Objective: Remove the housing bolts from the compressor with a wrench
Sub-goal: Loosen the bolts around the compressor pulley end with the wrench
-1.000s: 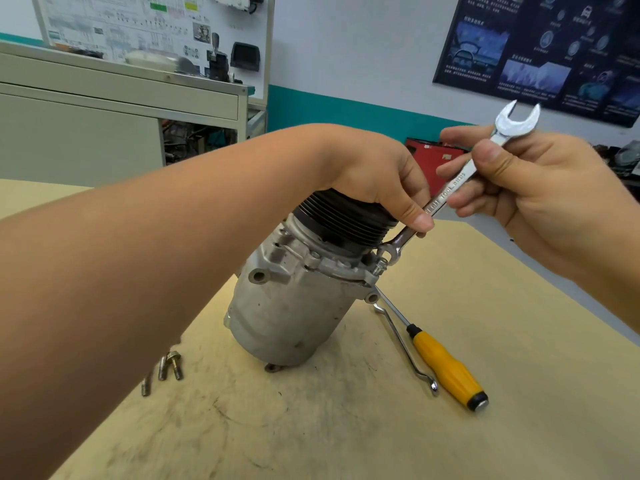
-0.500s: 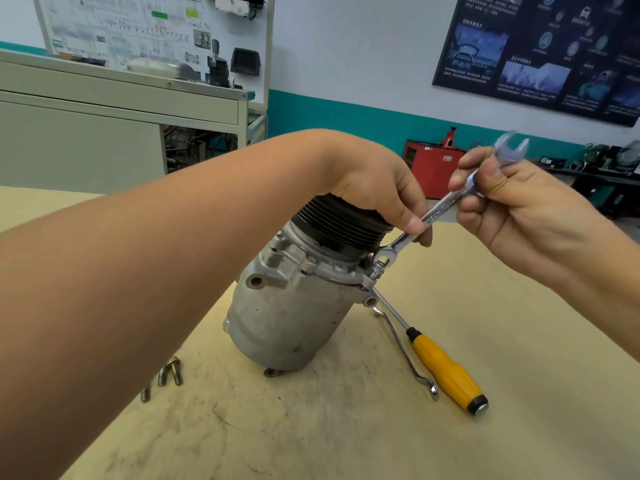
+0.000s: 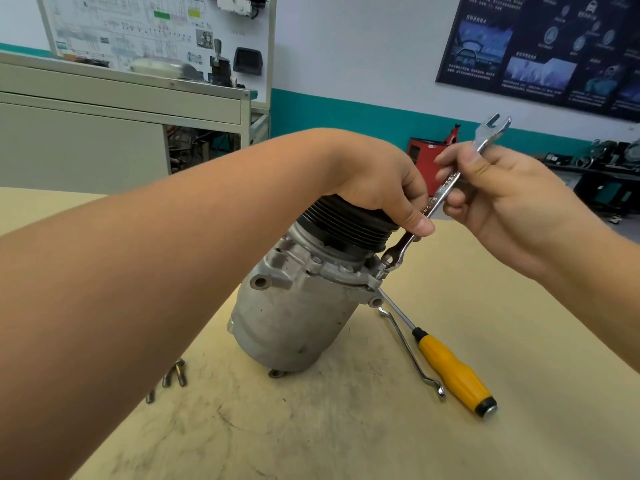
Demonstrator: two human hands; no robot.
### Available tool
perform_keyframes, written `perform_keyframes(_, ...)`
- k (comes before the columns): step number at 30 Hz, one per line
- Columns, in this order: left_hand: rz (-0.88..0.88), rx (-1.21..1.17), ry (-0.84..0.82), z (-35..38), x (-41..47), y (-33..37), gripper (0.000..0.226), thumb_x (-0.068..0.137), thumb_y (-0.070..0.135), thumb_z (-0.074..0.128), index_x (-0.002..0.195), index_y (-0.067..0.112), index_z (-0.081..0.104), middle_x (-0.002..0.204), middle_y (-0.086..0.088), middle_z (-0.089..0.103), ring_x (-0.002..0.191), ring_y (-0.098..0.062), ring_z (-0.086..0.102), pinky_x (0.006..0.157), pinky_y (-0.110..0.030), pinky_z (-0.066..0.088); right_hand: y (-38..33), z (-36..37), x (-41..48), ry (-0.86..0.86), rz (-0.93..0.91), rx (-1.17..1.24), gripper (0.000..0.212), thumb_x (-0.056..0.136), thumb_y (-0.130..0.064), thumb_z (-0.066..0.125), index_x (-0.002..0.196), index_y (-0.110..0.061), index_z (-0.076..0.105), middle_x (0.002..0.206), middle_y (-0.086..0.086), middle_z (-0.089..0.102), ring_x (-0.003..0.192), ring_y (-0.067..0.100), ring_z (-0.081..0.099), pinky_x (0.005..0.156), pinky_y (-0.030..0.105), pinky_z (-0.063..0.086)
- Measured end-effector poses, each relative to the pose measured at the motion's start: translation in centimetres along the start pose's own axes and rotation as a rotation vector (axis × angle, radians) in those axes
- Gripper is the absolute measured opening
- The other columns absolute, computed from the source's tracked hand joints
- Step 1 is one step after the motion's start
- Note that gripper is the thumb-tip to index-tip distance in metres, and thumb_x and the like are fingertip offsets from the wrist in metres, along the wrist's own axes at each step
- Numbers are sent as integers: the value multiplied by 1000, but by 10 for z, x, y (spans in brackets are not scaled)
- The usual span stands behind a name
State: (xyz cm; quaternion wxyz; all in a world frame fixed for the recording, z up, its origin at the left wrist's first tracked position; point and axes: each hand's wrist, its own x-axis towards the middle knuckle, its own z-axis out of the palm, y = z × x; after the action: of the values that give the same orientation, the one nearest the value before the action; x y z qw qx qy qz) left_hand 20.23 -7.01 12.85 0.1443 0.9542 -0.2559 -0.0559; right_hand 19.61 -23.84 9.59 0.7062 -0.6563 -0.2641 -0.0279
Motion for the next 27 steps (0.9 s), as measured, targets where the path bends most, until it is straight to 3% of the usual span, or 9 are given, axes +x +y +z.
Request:
perform_keyframes(6, -39, -26, 58, 1, -2, 3, 30, 77, 55, 68, 69, 26, 63, 57, 20, 56, 66, -5, 53, 65, -25, 36, -9, 4, 6, -8, -20, -124, 21, 98, -10, 42, 100, -7, 62, 65, -2, 68, 45, 3, 50, 47, 13, 42)
perform_keyframes(8, -31, -74, 56, 0, -5, 0, 24, 76, 52, 71, 79, 28, 70, 75, 21, 65, 83, -7, 60, 79, -28, 43, -13, 10, 7, -55, -49, -146, 21, 98, -8, 40, 99, -7, 62, 65, -1, 68, 44, 3, 52, 45, 13, 42)
perform_keyframes(10, 44, -169, 11, -2, -8, -2, 11, 81, 35, 72, 91, 31, 72, 97, 15, 70, 100, -8, 63, 94, -26, 45, -18, 18, 7, -135, -99, -174, 22, 98, -6, 39, 94, -7, 61, 66, 0, 68, 44, 4, 54, 45, 14, 44)
perform_keyframes(12, 109, -228, -59, -4, -13, -2, 13, 81, 23, 72, 90, 32, 71, 104, 14, 70, 105, -3, 62, 95, -17, 45, -22, 23, 4, -206, -147, -213, 22, 97, -5, 39, 89, -8, 58, 65, 0, 68, 46, 4, 57, 46, 15, 46)
perform_keyframes(15, 95, -234, -107, -6, -15, -1, 8, 63, 34, 76, 72, 35, 74, 112, 10, 70, 110, -9, 62, 100, -27, 44, -22, 21, -4, -221, -170, -205, 15, 93, -11, 41, 87, -10, 55, 64, -1, 65, 48, 6, 57, 50, 17, 48)
perform_keyframes(17, 80, -223, -110, -6, -15, 1, 25, 51, 43, 74, 73, 32, 77, 112, 5, 71, 110, -17, 63, 102, -37, 45, -19, 16, -10, -186, -173, -144, 13, 87, -18, 43, 87, -10, 53, 64, -2, 64, 49, 8, 55, 51, 19, 48)
perform_keyframes(19, 78, -196, -106, -5, -15, 2, 36, 48, 47, 72, 80, 31, 77, 110, 1, 71, 109, -21, 64, 102, -41, 46, -15, 13, -17, -150, -191, -100, 16, 86, -24, 42, 87, -11, 52, 64, -2, 63, 50, 9, 55, 51, 20, 48)
perform_keyframes(22, 85, -151, -101, -4, -16, 2, 27, 49, 53, 69, 73, 43, 75, 99, 11, 73, 103, -13, 65, 101, -38, 46, -10, 12, -23, -112, -233, -89, 19, 90, -29, 41, 86, -13, 51, 66, -3, 63, 51, 9, 55, 52, 20, 48)
perform_keyframes(27, 97, -147, -106, -1, -18, 5, 33, 44, 60, 68, 73, 45, 75, 111, 5, 71, 110, -20, 63, 104, -44, 44, -11, 14, -24, -85, -271, -130, 20, 93, -30, 41, 86, -14, 51, 66, -3, 64, 51, 8, 55, 52, 20, 47)
